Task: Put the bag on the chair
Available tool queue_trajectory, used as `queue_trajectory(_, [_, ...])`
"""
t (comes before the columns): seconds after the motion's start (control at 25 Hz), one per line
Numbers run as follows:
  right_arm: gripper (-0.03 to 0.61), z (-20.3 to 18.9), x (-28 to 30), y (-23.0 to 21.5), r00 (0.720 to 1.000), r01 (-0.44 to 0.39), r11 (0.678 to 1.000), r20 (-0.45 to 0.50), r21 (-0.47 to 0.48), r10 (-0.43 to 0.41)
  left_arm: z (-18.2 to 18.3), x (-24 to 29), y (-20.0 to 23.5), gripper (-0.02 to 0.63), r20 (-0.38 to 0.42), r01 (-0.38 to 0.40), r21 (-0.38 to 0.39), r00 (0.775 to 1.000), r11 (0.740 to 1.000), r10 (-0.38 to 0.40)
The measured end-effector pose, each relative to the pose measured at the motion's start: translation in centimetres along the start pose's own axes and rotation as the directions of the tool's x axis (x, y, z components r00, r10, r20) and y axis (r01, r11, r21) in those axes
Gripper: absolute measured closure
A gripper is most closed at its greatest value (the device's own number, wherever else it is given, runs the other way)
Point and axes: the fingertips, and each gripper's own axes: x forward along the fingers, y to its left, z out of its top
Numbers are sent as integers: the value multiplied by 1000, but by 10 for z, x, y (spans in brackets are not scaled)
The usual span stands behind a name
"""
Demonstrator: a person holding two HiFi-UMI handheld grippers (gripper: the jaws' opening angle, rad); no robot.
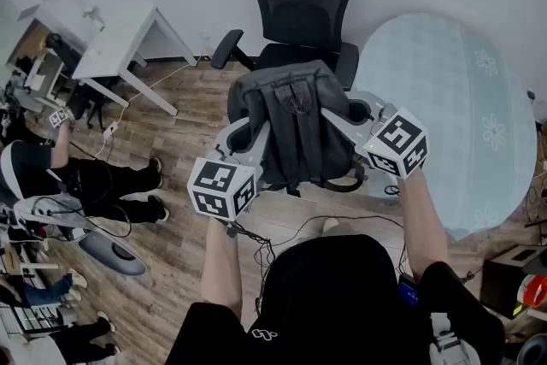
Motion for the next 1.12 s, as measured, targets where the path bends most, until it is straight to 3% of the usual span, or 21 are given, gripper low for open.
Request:
queue_trajectory(0.52, [529,-19,-7,-10,999,38,998,5,43,-38,-12,15,-9,568,-26,10,-8,1000,1000,-10])
queue_trajectory(0.8, [531,-31,2,-18,999,34,999,-16,39,-34,-26,25,-4,568,-39,-35,-46,999,998,33])
queue_trajectory(1.12, [529,-17,11,-36,1000,24,999,13,22,-24,-7,32,8,566,-19,-47,-6,999,999,47])
